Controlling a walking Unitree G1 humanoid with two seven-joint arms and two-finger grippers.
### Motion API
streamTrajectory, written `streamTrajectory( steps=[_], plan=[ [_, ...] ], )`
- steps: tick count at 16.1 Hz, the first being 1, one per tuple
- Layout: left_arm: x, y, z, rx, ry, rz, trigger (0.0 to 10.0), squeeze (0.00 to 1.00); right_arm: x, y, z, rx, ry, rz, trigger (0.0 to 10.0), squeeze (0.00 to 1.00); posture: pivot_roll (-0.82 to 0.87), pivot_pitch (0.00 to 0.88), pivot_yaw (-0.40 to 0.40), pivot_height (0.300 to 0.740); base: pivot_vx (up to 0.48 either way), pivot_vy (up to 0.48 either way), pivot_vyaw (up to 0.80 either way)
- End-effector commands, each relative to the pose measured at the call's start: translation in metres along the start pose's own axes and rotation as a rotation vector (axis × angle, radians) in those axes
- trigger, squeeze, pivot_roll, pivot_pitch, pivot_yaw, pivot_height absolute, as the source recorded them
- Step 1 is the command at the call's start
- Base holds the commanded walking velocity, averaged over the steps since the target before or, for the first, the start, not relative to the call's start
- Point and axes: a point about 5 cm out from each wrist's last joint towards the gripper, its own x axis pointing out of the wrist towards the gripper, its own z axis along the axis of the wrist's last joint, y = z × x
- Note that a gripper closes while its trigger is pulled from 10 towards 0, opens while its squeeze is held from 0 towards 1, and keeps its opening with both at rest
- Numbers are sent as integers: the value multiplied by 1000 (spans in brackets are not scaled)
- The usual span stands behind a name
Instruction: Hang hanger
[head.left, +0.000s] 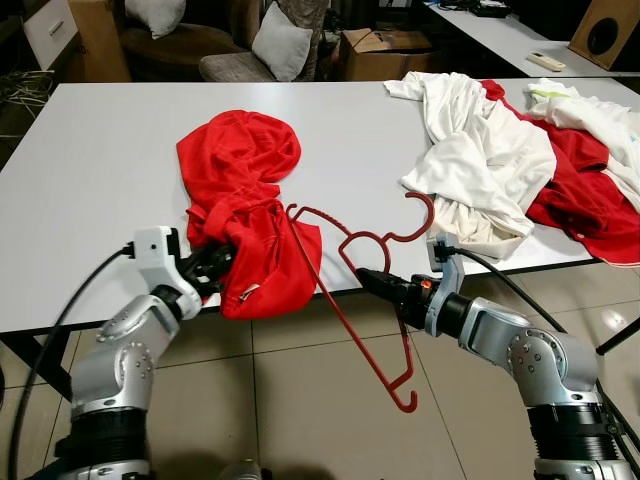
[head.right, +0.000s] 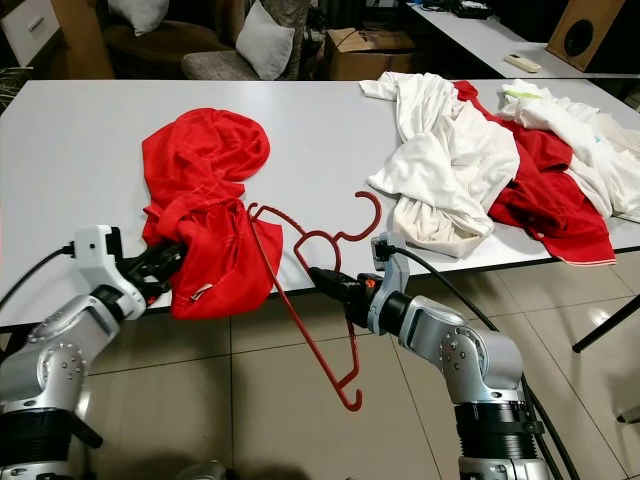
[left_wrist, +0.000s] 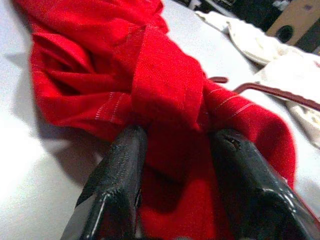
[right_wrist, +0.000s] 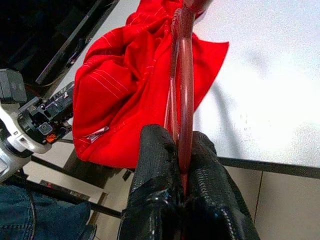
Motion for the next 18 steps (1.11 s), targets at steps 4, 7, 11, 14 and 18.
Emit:
streamTrajectory(
  steps=[4, 7, 11, 14, 18],
  plan=[
    [9, -1, 1, 10, -12, 21, 0, 0, -5, 0, 3, -16, -20, -10, 10000, 0, -63, 0, -13, 740, 0, 0, 0],
    [10, -5, 7, 22, -64, 8, 0, 0, -6, 0, 1, -29, -10, -11, 10000, 0, -60, 0, -17, 740, 0, 0, 0],
    [6, -7, 22, 203, -101, 13, 0, 0, -7, 0, 0, -48, 1, -10, 10000, 0, -57, 0, -17, 740, 0, 0, 0],
    [4, -6, 38, 391, -129, 46, 0, 0, -6, 0, -3, -51, 8, -12, 10000, 0, -52, 0, -17, 740, 0, 0, 0],
    [5, -14, 69, 448, -238, -4, 0, 0, -4, 1, -3, -53, 7, -6, 10000, 0, -51, 0, -11, 740, 0, 0, 0]
  ],
)
